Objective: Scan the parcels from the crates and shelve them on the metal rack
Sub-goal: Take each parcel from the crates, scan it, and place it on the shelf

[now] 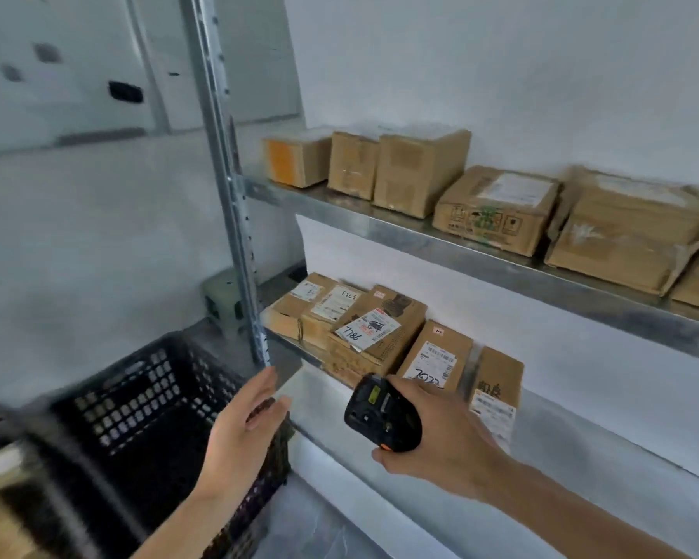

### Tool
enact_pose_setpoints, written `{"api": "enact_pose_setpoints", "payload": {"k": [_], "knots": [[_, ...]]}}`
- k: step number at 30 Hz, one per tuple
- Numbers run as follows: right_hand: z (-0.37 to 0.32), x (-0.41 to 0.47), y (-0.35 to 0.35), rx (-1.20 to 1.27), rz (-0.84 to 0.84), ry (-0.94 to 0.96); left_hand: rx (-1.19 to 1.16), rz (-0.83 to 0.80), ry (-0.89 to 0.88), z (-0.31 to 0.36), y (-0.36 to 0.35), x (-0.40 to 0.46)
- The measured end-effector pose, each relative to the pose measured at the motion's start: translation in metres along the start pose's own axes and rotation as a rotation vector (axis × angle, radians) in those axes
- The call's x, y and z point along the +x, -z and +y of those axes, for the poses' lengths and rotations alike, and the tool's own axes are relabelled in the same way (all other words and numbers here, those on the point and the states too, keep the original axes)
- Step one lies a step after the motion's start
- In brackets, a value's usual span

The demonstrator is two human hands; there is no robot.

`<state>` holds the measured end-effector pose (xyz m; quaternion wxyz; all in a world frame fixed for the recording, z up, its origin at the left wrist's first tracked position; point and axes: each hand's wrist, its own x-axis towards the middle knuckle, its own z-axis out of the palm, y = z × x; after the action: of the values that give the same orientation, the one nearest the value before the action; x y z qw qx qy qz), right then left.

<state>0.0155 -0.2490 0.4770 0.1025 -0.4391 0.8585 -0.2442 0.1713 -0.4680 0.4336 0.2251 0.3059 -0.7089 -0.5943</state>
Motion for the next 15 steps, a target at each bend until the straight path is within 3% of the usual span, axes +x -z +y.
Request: {"api": "enact_pose_setpoints", "payload": {"k": [5,8,15], "knots": [[-0.027,0.029,-0.046,0.017,-0.126,-0.048,-0.015,0.004,0.2,-0.051,0.052,-0.002],[-0.039,0.04,-0.069,-0.112,-0.22,-0.018,-0.028,0.095,0.226,-0.072,0.085,0.001],[-0.12,0.111,-0.141,-0.146,-0.332,0.099,0.001,0.272,0.28,-0.121,0.201,0.0]]}}
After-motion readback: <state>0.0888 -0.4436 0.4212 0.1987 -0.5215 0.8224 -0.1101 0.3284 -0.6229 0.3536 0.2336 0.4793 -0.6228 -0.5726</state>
